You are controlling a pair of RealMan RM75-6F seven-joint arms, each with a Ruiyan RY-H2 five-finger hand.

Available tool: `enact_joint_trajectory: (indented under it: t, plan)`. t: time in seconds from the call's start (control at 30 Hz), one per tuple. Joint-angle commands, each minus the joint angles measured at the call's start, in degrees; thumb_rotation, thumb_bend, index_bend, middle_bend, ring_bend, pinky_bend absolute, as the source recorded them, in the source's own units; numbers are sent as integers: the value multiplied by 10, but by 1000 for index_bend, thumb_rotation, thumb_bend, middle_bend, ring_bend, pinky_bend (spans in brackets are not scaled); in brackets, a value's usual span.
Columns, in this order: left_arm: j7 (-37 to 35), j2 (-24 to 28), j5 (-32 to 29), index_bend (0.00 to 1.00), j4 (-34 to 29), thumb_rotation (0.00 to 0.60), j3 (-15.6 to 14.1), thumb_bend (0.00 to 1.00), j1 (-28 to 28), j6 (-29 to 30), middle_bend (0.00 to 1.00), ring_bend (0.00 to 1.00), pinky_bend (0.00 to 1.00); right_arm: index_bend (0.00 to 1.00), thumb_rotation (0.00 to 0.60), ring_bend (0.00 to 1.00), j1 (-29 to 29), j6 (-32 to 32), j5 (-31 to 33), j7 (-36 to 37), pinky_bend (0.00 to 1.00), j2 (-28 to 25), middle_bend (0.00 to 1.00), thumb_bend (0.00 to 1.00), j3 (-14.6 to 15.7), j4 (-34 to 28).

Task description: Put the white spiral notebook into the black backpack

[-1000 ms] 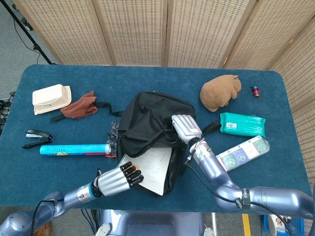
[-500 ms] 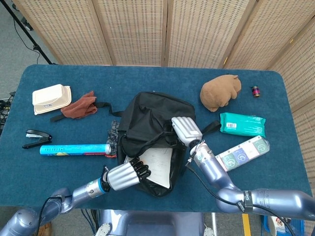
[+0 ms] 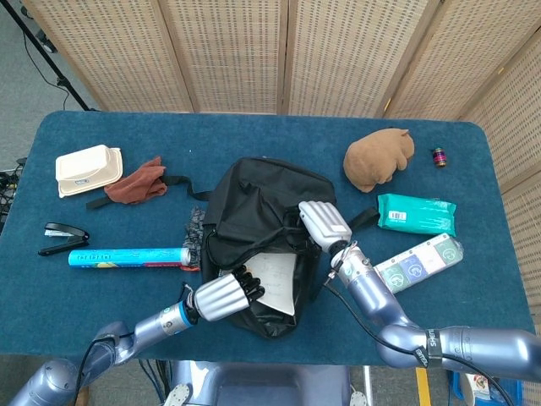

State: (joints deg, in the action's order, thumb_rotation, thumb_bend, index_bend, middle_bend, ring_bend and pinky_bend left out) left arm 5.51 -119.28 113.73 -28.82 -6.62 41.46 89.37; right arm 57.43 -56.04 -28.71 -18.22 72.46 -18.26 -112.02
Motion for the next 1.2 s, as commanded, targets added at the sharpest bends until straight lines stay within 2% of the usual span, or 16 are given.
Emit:
enact_joint_trajectory:
  t: [0.03,0.4,0.63,0.97,1.0,1.03,1.1,1.2]
  plan:
    - [-5,-14,-12,794,13,600,6,531,6,-13,674,633,604,641,600,552,-2,2,-2,2,718,-4,598,570,2,-4]
    - [-15,-31,-49,794,41,600,28,531,31,-34,674,633,604,641,600,552,-12,12,-18,18,718,-26,599,570,10,-22]
    - [-4,-37,-79,794,49,600,40,531,45,-80,674,624,604,641,600,554,-15,18,-40,21,718,-35,600,571,20,-42]
    - [6,-52,-113,775,46,600,53,522,53,-112,665,595,604,641,600,554,-18,23,-56,29,718,-38,599,570,32,-51]
    - [6,-51,-116,756,43,600,53,516,53,-118,647,576,604,641,600,554,-18,23,-56,31,718,-38,599,570,32,-50]
    - [6,-49,-120,693,39,600,52,498,52,-127,584,519,600,641,600,554,-18,23,-56,32,718,-38,599,569,32,-48]
    - [11,-43,-124,457,29,600,51,440,50,-137,332,311,507,641,600,554,-18,23,-56,34,718,-38,599,570,32,-47]
    - [17,-29,-126,198,6,600,48,375,49,-142,58,87,329,641,600,554,-17,24,-57,37,718,-39,599,570,31,-46]
